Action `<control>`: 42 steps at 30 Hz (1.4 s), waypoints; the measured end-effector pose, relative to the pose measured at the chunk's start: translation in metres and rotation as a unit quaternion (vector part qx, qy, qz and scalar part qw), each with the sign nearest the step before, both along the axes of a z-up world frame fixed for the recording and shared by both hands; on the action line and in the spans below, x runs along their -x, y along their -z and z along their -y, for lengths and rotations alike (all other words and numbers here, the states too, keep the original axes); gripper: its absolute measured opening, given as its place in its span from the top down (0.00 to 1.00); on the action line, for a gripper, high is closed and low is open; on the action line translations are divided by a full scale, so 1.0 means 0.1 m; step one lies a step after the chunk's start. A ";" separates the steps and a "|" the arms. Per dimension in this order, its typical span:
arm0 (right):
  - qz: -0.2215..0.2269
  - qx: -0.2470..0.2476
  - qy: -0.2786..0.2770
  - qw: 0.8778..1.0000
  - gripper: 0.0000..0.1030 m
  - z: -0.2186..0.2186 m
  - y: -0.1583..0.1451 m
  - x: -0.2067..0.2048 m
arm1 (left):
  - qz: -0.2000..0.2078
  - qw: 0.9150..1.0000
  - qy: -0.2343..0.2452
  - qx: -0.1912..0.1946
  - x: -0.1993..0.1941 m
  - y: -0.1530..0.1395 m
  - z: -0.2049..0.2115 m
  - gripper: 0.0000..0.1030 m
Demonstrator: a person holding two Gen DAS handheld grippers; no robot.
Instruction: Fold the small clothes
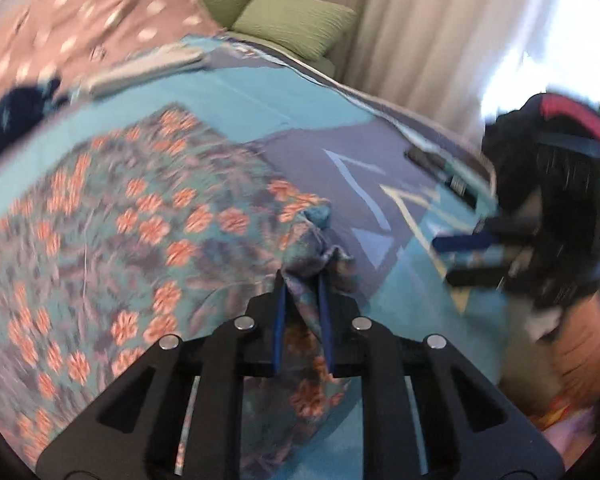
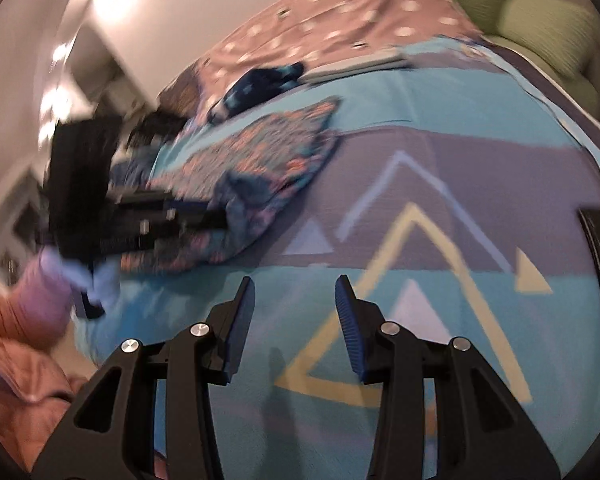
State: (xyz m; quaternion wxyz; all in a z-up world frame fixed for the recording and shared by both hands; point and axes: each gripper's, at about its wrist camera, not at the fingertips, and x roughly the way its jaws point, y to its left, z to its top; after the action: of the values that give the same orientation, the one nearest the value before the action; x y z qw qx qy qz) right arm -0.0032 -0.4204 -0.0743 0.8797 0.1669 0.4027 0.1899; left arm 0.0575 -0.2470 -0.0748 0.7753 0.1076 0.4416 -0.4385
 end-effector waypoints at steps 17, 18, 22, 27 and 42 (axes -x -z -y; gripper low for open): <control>0.013 0.015 -0.223 0.975 0.58 -0.53 -0.26 -0.91 | -0.047 0.996 -0.054 0.058 -0.08 0.12 -0.39 0.78; 0.008 0.020 -0.239 0.971 0.58 -0.57 -0.27 -0.96 | -0.044 0.996 -0.055 0.056 -0.08 0.11 -0.41 0.78; -0.019 0.048 -0.298 0.953 0.58 -0.72 -0.24 -1.12 | -0.032 0.995 -0.075 0.051 -0.09 0.07 -0.57 0.78; -0.087 0.046 -0.372 0.923 0.51 -0.82 -0.09 -1.26 | -0.039 0.993 -0.093 0.063 -0.13 0.07 -0.80 0.74; -0.139 0.106 -0.373 0.911 0.49 -0.43 -0.29 -0.63 | -0.044 0.994 -0.070 0.069 -0.16 0.12 -0.70 0.69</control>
State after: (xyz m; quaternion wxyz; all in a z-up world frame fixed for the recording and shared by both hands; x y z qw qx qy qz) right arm 0.0602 -0.3773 -0.0451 0.6925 -0.0646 0.5718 0.4351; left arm 0.0740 -0.1770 -0.0869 0.7896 0.0029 0.4503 -0.4169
